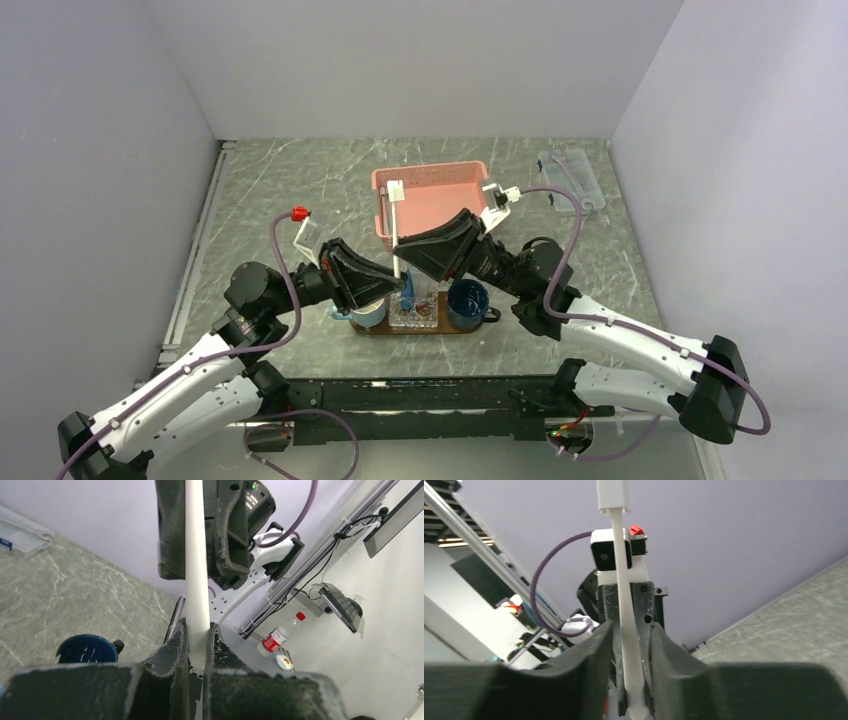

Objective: Prepare toiletry sets of a toothbrush and toothpaste on the tray

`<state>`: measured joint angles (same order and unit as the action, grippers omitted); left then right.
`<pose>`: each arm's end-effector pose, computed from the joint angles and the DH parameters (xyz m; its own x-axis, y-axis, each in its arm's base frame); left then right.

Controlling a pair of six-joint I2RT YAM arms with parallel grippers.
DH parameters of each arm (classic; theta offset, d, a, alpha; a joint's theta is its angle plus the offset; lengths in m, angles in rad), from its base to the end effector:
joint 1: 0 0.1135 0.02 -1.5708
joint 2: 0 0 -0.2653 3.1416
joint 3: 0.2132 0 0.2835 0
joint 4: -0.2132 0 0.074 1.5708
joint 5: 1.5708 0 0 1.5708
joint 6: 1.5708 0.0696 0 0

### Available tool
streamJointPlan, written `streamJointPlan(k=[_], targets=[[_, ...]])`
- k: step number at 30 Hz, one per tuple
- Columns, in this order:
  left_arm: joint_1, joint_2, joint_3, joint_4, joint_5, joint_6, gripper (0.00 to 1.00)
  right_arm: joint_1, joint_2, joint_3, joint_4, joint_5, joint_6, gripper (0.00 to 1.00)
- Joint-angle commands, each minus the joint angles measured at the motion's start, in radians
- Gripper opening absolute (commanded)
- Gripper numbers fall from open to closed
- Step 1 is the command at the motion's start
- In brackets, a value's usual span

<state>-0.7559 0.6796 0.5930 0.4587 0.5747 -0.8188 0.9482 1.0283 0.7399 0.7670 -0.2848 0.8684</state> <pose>0.1328 -0.1772 0.3642 -0.5089 -0.3627 -0.7807 0.8382 -0.0022 -0.5453 0.1536 0.2476 0.3843 -0.5326 0.5142 -0.6722 -0.8026 -0.0549 0.5939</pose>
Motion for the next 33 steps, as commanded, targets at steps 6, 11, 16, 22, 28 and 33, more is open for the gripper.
streamJointPlan(k=[6, 11, 16, 22, 28, 33], targets=[[-0.004, -0.067, 0.081, -0.276, -0.026, 0.163, 0.00, 0.000, -0.100, 0.144, -0.402, 0.000, -0.231, 0.53], [-0.003, -0.104, 0.086, -0.395, -0.021, 0.221, 0.00, -0.002, -0.100, 0.225, -0.600, -0.046, -0.376, 0.57], [-0.004, -0.122, 0.146, -0.590, 0.022, 0.312, 0.00, -0.003, -0.110, 0.295, -0.788, -0.103, -0.504, 0.62], [-0.004, -0.150, 0.191, -0.786, 0.062, 0.419, 0.00, -0.005, -0.085, 0.416, -0.979, -0.173, -0.617, 0.63], [-0.004, -0.167, 0.215, -0.915, 0.119, 0.497, 0.00, -0.017, -0.069, 0.513, -1.099, -0.219, -0.697, 0.63], [-0.004, -0.185, 0.234, -0.982, 0.183, 0.547, 0.00, -0.027, -0.036, 0.582, -1.160, -0.271, -0.729, 0.63]])
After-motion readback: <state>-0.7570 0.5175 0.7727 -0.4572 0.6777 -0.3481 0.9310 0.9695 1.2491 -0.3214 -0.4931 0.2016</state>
